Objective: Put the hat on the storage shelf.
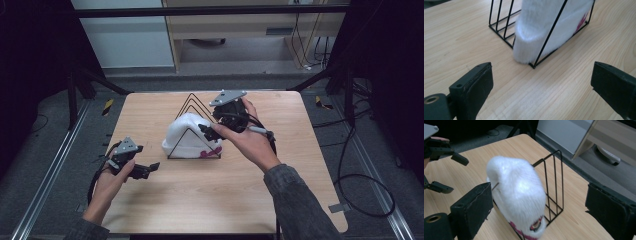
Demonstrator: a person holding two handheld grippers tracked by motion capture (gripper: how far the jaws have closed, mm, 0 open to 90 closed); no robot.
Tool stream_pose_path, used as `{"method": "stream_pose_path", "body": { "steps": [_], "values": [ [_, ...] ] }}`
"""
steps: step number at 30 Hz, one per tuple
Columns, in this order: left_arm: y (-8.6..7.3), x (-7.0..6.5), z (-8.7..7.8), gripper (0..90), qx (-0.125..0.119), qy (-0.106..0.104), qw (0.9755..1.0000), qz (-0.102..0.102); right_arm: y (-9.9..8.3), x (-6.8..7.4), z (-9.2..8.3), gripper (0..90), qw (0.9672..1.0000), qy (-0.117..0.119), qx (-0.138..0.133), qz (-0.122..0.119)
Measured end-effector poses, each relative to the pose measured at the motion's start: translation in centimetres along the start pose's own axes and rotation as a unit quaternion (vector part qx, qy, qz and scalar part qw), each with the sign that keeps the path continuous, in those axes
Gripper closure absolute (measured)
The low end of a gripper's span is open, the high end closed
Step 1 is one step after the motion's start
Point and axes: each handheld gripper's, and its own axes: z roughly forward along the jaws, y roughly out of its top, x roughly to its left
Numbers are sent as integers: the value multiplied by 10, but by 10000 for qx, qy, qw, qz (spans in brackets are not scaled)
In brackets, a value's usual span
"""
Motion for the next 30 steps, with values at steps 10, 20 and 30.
{"method": "stream_pose_path", "body": {
  "steps": [10, 20, 30],
  "values": [
    [-21, 1, 6, 39, 209, 93, 9997, -47, -20, -19, -32, 111, 9996, -279, -31, 69],
    [-39, 8, 11, 52, 261, 367, 9988, -212, -45, -28, -52, 107, 9992, -364, 111, 107],
    [-54, 16, 20, 53, 323, 387, 9974, -513, -100, -45, -70, 124, 9955, -623, 226, 677]
  ]
}}
